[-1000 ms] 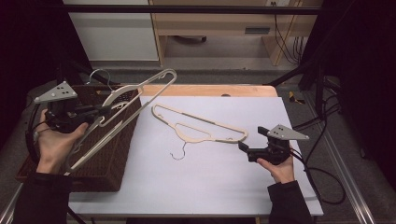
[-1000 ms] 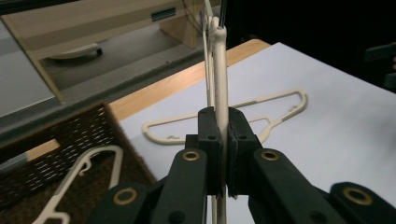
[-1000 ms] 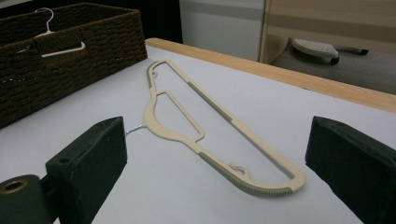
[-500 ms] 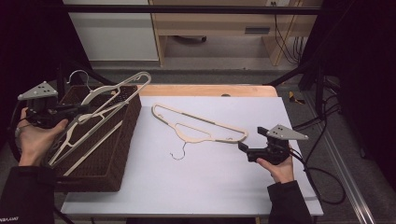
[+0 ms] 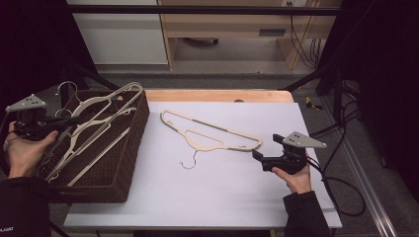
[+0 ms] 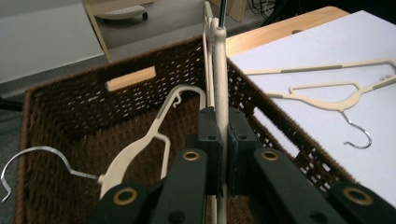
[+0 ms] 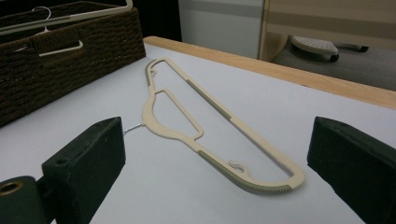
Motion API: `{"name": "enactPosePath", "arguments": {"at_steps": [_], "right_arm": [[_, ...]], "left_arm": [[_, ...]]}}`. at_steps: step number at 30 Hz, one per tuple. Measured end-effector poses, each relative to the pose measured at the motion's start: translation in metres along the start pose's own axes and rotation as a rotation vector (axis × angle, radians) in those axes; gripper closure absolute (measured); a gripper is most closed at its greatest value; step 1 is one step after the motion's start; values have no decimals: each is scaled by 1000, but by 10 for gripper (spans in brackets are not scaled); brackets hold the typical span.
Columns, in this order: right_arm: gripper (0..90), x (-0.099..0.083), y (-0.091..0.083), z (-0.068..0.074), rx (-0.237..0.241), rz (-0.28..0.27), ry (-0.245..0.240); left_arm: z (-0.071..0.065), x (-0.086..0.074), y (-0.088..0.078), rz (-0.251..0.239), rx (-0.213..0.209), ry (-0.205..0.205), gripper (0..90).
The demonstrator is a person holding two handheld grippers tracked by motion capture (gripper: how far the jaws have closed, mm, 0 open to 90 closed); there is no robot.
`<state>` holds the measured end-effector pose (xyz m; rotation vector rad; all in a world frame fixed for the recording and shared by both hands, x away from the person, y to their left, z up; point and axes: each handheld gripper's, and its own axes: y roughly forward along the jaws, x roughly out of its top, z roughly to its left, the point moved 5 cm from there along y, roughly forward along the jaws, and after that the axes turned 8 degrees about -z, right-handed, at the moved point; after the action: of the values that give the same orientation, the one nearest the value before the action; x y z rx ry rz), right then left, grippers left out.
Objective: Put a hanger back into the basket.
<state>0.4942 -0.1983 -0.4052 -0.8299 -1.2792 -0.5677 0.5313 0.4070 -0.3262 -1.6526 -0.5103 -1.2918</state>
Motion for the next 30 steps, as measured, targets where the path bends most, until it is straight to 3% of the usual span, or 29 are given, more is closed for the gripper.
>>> {"name": "enactPosePath", "arguments": {"at_steps": [4, 12, 25, 30], "right_arm": [[46, -1, 0, 0, 4, 4, -2], [43, -1, 0, 0, 1, 5, 0], [42, -1, 1, 0, 5, 9, -1], [41, -2, 1, 0, 3, 11, -2]], "left_arm": [[6, -10, -2, 12, -11, -14, 865], [0, -24, 11, 55, -23, -22, 864], [4, -65, 31, 122, -49, -116, 860], [8, -74, 34, 130, -24, -159, 852]]}}
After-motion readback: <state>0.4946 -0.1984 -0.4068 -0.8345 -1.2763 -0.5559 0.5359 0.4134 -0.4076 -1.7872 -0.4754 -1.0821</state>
